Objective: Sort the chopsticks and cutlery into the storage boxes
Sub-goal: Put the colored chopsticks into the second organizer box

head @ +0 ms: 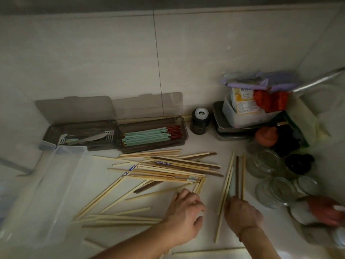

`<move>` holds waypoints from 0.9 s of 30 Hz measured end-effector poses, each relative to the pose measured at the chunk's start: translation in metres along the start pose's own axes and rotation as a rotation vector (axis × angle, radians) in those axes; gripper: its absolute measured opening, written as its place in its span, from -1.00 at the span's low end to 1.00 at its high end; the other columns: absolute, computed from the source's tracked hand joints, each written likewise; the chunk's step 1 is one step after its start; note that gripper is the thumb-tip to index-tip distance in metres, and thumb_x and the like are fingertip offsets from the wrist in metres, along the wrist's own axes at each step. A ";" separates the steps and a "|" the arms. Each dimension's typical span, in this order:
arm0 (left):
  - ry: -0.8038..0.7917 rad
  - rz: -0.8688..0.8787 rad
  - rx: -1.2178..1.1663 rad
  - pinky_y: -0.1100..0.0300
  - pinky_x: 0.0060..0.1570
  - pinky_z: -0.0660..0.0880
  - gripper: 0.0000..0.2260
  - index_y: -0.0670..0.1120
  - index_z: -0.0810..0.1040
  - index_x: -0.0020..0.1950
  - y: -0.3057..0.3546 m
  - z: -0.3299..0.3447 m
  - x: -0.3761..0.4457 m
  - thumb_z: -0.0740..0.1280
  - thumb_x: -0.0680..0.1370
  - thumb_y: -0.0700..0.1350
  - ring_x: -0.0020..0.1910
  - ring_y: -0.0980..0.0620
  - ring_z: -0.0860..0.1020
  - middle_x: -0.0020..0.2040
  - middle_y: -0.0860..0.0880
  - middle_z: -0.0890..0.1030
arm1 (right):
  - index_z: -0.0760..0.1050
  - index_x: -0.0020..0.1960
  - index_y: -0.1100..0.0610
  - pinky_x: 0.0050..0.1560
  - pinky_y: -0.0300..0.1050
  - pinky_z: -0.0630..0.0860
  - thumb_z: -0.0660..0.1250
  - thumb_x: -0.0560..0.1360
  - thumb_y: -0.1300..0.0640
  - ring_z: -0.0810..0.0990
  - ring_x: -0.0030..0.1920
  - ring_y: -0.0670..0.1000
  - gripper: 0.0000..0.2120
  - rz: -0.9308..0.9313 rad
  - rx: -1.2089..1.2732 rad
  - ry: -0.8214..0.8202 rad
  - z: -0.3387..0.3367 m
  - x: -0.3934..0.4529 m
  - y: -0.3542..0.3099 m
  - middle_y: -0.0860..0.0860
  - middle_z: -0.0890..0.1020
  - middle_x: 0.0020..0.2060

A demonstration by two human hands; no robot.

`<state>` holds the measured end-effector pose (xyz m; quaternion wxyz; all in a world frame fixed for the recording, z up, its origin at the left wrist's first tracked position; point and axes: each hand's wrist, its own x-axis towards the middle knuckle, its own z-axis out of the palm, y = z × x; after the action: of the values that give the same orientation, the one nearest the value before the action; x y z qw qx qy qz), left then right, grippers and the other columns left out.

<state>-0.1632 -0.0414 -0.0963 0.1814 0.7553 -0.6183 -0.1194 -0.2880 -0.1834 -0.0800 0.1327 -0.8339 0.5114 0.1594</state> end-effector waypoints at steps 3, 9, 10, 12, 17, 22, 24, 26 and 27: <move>-0.080 -0.092 -0.085 0.06 0.12 0.38 -0.71 0.05 0.58 0.13 0.006 -0.004 -0.001 0.20 0.50 0.10 0.14 0.00 0.40 0.08 0.09 0.53 | 0.50 0.12 0.05 -0.04 -0.16 0.50 0.01 0.62 -0.05 0.63 0.05 0.03 -0.67 -0.007 0.001 -0.003 -0.001 -0.004 0.000 -0.02 0.65 0.03; -0.230 -0.476 -0.674 0.19 -0.04 0.55 -0.81 0.01 0.58 0.14 0.022 -0.015 0.003 0.33 0.56 0.02 -0.11 0.08 0.61 -0.01 0.04 0.63 | 0.44 -0.12 0.02 -0.11 -0.14 0.47 0.14 0.54 -0.12 0.62 0.00 0.06 -0.76 -0.019 0.156 -0.039 -0.017 -0.034 0.002 0.01 0.64 -0.03; -0.257 -0.527 -0.799 0.14 -0.08 0.58 -0.85 -0.02 0.59 0.09 0.025 -0.016 0.005 0.32 0.58 -0.01 -0.17 0.06 0.64 -0.05 0.01 0.65 | 0.45 -0.11 0.02 -0.09 -0.15 0.47 0.15 0.53 -0.14 0.62 0.01 0.04 -0.75 -0.015 0.156 -0.015 -0.022 -0.044 0.000 0.00 0.64 -0.04; -0.315 -0.607 -1.004 0.16 -0.22 0.56 -0.86 -0.07 0.58 0.06 0.032 -0.021 0.009 0.27 0.63 -0.06 -0.24 0.04 0.64 -0.10 -0.01 0.65 | 0.46 -0.09 -0.01 -0.09 -0.20 0.50 0.14 0.50 -0.19 0.64 -0.04 -0.04 -0.72 -0.037 0.080 0.047 -0.030 -0.067 -0.007 -0.04 0.65 -0.10; -0.256 -0.603 -1.094 0.14 -0.23 0.60 -0.88 -0.05 0.63 -0.04 0.032 -0.040 0.009 0.30 0.61 -0.10 -0.27 0.04 0.63 -0.21 0.02 0.65 | 0.36 0.05 -0.23 -0.16 -0.39 0.38 0.02 0.50 -0.37 0.60 0.02 -0.22 -0.70 -0.258 0.123 0.043 -0.043 -0.099 -0.035 -0.12 0.53 -0.17; -0.148 -0.523 -0.884 0.30 -0.31 0.46 -0.86 0.05 0.58 -0.18 0.004 -0.068 0.003 0.34 0.59 -0.09 -0.39 0.21 0.52 -0.38 0.14 0.58 | 0.50 -0.09 -0.16 -0.35 -0.24 0.51 0.28 0.40 -0.12 0.60 -0.26 -0.11 -0.89 -0.528 0.258 0.382 -0.040 -0.084 -0.040 -0.18 0.55 -0.29; -0.072 -0.437 -0.689 0.33 -0.30 0.38 -0.91 0.02 0.60 -0.11 -0.012 -0.081 0.001 0.34 0.57 -0.05 -0.36 0.27 0.47 -0.34 0.19 0.56 | 0.62 0.00 -0.04 -0.14 -0.01 0.52 0.27 0.44 -0.05 0.58 -0.03 0.11 -0.78 -0.633 0.223 0.642 -0.040 -0.067 -0.039 -0.04 0.64 -0.07; -0.014 -0.363 -0.498 0.27 -0.22 0.43 -0.89 0.02 0.61 0.01 -0.029 -0.093 -0.001 0.32 0.57 -0.01 -0.24 0.23 0.51 -0.20 0.14 0.62 | 0.61 0.11 0.01 0.02 0.16 0.44 0.26 0.46 -0.03 0.52 0.15 0.21 -0.71 -0.756 0.077 0.736 -0.049 -0.046 -0.047 0.02 0.62 0.12; 0.012 -0.346 -0.443 0.25 -0.18 0.45 -0.86 0.04 0.60 0.05 -0.039 -0.099 -0.002 0.30 0.57 0.01 -0.20 0.20 0.53 -0.14 0.12 0.63 | 0.61 0.13 0.01 0.06 0.20 0.43 0.26 0.47 -0.03 0.51 0.19 0.22 -0.70 -0.814 0.026 0.732 -0.050 -0.034 -0.051 0.01 0.62 0.15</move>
<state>-0.0888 -0.0207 -0.0234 0.3228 0.7922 -0.4379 -0.2765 -0.2501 -0.1525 -0.0174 0.0073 -0.9637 0.1623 -0.2118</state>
